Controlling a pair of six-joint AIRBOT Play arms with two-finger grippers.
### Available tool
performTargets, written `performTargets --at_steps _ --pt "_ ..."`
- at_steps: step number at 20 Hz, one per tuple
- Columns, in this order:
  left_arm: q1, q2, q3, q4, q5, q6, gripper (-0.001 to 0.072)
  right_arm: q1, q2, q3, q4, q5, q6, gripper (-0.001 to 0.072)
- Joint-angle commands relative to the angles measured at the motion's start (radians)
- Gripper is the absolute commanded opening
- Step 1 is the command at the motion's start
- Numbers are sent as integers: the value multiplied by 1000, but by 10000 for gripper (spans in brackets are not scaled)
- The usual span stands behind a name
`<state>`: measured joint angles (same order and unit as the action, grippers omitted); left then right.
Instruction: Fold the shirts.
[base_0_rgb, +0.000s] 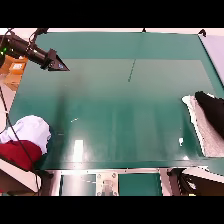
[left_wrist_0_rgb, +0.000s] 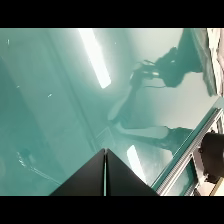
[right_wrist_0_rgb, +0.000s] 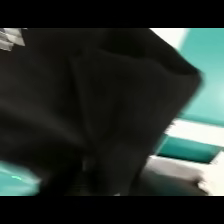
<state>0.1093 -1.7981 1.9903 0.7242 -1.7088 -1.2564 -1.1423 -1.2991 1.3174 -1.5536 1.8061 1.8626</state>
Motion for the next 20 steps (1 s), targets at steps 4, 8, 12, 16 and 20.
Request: performTargets --at_steps 4,8,12,16,20 --pt "0 3 0 0 11 -9 30 24 -34 -155 7 -75 -36 315" --pt "0 65 -2 3 49 -53 29 246 -24 -21 325 -222 -147 19" --pt "-55 246 -145 115 92 -85 28 586 72 -71 398 -407 -254 19" --pt "-161 543 -585 252 216 -147 29 904 255 -389 399 -538 -305 18" --pt "-225 798 -1035 254 381 -212 30 1152 385 -629 414 -661 -304 19"
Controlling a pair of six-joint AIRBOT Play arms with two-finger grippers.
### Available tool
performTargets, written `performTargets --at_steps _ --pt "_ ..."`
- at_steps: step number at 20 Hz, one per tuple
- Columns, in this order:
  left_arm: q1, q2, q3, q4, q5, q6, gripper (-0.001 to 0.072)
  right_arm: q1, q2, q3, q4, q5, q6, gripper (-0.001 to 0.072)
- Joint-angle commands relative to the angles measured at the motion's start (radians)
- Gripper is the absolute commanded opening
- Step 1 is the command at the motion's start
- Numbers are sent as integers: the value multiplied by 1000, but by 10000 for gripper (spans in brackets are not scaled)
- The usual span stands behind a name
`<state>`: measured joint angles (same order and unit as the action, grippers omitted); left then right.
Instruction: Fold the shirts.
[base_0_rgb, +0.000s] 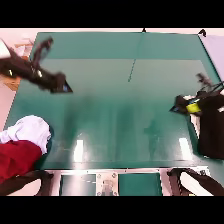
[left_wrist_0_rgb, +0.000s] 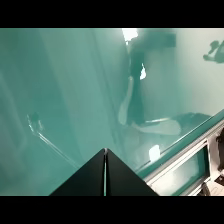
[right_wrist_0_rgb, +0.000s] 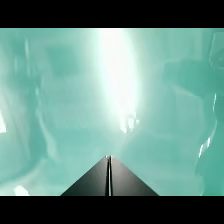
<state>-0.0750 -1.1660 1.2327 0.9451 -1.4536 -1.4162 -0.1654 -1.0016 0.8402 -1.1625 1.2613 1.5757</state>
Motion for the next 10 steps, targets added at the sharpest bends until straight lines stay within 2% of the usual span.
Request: performTargets --at_steps 1,5,10 --pt "-40 196 -340 41 146 -53 30 218 96 -166 22 -137 -18 18" --pt "-40 210 -407 51 158 -50 31 321 96 -166 27 -102 -14 19" --pt "-40 210 -407 49 166 -50 30 336 96 -166 27 -102 -14 19"
